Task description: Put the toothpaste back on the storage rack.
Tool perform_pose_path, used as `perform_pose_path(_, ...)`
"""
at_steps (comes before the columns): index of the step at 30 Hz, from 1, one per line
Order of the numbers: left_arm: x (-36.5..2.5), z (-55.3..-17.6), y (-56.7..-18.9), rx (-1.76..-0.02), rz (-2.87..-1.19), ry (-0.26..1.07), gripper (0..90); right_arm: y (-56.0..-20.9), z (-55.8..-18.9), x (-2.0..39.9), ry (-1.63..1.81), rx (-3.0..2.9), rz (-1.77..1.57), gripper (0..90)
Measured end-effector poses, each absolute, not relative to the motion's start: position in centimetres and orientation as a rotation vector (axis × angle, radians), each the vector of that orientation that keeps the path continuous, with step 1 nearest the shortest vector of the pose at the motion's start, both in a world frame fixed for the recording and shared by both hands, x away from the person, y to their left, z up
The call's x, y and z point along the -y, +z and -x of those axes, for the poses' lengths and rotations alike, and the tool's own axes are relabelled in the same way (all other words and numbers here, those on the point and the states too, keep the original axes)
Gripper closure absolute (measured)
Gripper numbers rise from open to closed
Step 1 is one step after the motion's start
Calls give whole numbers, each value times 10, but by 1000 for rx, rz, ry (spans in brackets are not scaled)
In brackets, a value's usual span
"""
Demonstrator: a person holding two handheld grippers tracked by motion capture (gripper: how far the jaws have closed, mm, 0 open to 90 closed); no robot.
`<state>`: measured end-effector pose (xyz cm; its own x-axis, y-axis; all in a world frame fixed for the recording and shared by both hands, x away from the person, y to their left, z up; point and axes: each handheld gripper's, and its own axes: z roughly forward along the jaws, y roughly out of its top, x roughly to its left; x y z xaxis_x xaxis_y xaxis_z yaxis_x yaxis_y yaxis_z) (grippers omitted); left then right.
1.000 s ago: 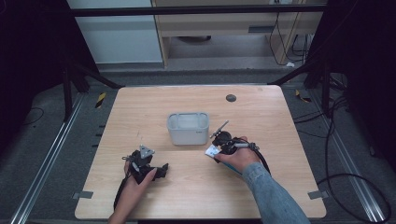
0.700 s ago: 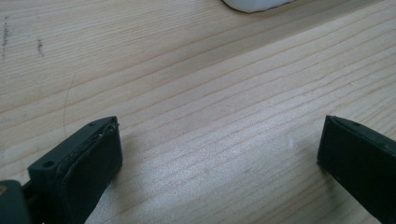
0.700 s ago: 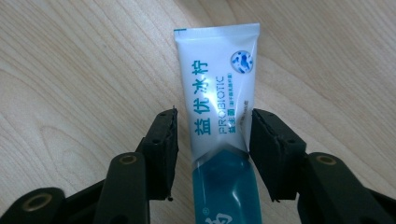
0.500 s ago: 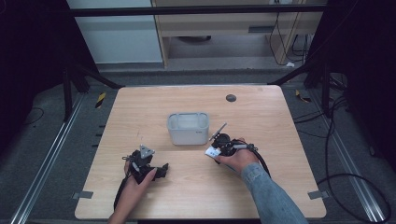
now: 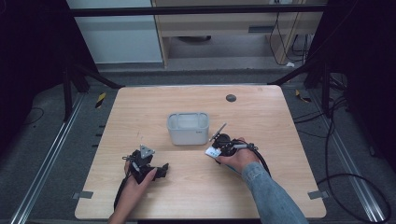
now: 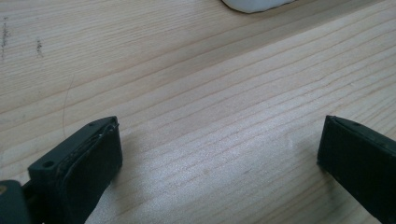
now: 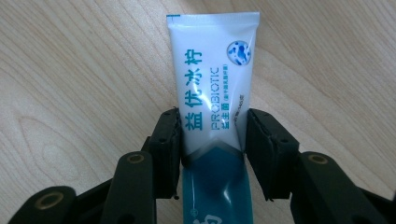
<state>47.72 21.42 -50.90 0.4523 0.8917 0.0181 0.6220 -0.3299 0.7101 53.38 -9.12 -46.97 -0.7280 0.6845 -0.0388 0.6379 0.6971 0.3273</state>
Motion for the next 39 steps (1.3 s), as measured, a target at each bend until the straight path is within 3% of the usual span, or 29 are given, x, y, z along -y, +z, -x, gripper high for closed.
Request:
perform_pose_path(8,-214,-477,-509,-1260,-2068,547,0,-469,-533,93,443,-2737,-1062,620)
perform_pose_path(19,-214,-477,-509,-1259,-2069,547,0,-464,-531,103,522,-2712,-1107,766)
perform_pose_path(39,-214,-477,-509,-1260,-2069,547,0,-441,-527,120,587,-2646,-1142,790)
